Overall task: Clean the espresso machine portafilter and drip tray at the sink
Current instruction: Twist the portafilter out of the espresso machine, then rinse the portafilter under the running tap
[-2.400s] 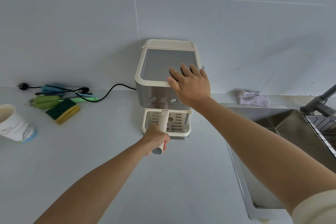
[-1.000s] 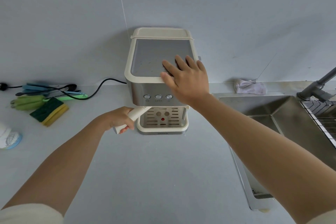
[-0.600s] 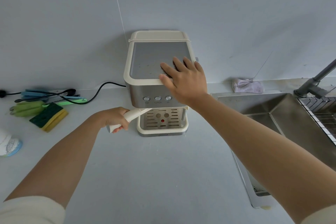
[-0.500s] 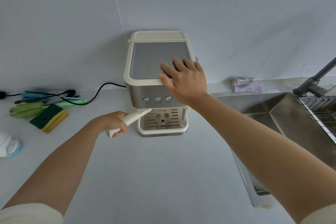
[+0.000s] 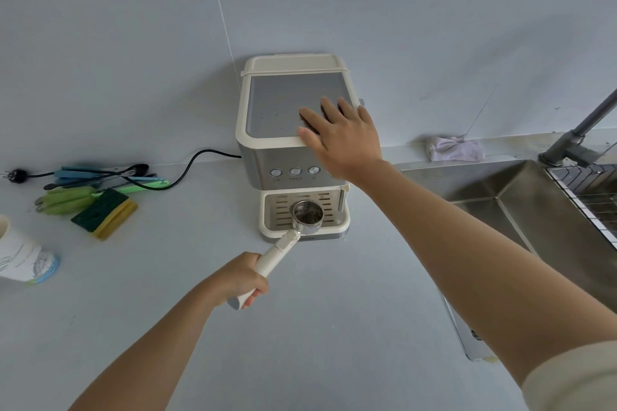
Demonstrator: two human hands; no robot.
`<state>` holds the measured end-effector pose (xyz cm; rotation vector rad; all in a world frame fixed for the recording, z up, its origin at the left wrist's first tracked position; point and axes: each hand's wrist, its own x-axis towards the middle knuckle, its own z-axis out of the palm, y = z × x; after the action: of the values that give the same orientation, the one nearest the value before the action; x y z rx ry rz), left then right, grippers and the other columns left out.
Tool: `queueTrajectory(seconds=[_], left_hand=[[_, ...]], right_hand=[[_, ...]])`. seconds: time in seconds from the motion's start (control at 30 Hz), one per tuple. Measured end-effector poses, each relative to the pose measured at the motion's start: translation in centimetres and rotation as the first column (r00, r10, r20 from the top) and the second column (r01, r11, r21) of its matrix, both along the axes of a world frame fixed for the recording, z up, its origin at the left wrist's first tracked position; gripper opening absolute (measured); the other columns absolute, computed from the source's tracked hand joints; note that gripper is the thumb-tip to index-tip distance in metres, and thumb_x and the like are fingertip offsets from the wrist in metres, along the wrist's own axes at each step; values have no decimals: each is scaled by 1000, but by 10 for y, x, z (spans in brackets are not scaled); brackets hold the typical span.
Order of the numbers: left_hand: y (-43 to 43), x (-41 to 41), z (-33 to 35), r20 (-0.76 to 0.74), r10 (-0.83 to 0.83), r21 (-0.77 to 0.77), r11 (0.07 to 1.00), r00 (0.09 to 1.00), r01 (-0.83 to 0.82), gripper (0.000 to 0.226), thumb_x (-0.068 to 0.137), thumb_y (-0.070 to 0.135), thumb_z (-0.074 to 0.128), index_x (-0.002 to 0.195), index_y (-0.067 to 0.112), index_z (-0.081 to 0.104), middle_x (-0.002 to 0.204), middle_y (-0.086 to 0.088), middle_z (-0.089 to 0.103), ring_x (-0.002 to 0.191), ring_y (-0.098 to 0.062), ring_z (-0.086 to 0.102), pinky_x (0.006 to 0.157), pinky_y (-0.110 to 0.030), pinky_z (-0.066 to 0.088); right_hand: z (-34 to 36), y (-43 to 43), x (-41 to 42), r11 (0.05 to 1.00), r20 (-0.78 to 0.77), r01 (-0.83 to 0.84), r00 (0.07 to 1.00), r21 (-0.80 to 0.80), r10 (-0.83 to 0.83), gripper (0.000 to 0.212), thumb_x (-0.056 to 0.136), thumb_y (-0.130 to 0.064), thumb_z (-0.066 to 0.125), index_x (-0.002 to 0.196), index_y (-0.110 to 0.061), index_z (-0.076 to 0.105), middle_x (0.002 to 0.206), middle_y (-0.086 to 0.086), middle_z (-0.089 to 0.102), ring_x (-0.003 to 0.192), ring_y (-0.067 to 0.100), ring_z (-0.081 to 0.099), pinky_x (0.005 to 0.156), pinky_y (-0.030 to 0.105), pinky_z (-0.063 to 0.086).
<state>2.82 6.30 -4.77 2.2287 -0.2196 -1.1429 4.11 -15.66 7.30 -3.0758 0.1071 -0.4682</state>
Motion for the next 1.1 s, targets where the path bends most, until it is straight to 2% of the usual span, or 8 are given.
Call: queueTrajectory(seconds=[0.1, 0.17, 0.3, 0.4, 0.5, 0.73, 0.93, 1.1], left_hand=[[-7, -14, 3, -2, -2, -13, 1000, 1000, 2, 18, 76, -1, 55, 74, 11, 41, 52, -5, 46, 33, -14, 41, 41, -20, 36], [-12, -22, 4, -3, -9, -27, 1000, 1000, 9, 18, 76, -1, 55, 75, 12, 42, 54, -6, 46, 33, -14, 41, 41, -20, 37], [-28, -33, 2, -5, -33, -49, 998, 999, 33, 17, 75, 1, 54, 77, 13, 43, 56, -4, 47, 35, -14, 42, 45, -21, 38], [-68, -57, 6, 12, -92, -63, 994, 996, 92, 18, 74, 1, 53, 75, 15, 42, 58, -5, 47, 35, -14, 42, 43, -20, 38], [-102, -79, 10, 35, -107, -78, 991, 994, 110, 17, 75, 1, 52, 76, 14, 43, 58, -5, 47, 36, -14, 43, 43, -20, 39], [-146, -102, 12, 72, -71, -92, 993, 995, 77, 13, 73, -1, 51, 78, 9, 45, 55, -4, 47, 35, -15, 42, 43, -20, 37], [-233, -172, 8, 64, -3, -147, 989, 998, 12, 14, 75, -2, 53, 78, 10, 46, 55, -8, 47, 36, -18, 42, 46, -22, 38], [-293, -211, 8, 30, 57, -192, 980, 998, -50, 16, 77, -6, 56, 80, 7, 47, 55, -9, 46, 35, -17, 42, 40, -22, 39]], right_hand=[[2, 0, -2, 1000, -9, 23, 1000, -7, -23, 77, 78, -55, -8, 137, -27, 31, 144, 8, 36, 131, 29, 32, 109, 45, 24], [3, 3, -6, 999, -6, 39, 999, 12, -39, 69, 85, -52, -1, 139, -24, 31, 146, 9, 33, 135, 29, 27, 111, 44, 20], [2, 1, -25, 981, 7, 58, 998, 188, -60, 66, 87, -48, 6, 141, -19, 31, 152, 12, 25, 141, 28, 20, 113, 42, 19], [0, -32, -66, 954, 42, 107, 991, 281, -124, 50, 98, -38, 24, 144, -18, 25, 155, 13, 15, 143, 27, 13, 115, 40, 16], [-7, -57, -103, 924, 39, 141, 985, 356, -165, 53, 99, -37, 27, 147, -20, 16, 157, 10, 10, 145, 26, 9, 116, 38, 12], [-48, -94, -159, 819, -130, 295, 955, 491, -266, 63, 98, -42, 27, 149, -17, -1, 158, 5, 1, 146, 23, 0, 119, 36, 8], [-68, -180, -252, 749, -247, 361, 932, 555, -266, 68, 97, -43, 30, 148, -14, -7, 158, 3, -6, 146, 18, -6, 119, 31, 3], [-67, -246, -306, 649, -267, 381, 924, 658, -273, 71, 97, -39, 35, 148, -12, -5, 158, 2, -5, 145, 14, -6, 117, 28, 0]])
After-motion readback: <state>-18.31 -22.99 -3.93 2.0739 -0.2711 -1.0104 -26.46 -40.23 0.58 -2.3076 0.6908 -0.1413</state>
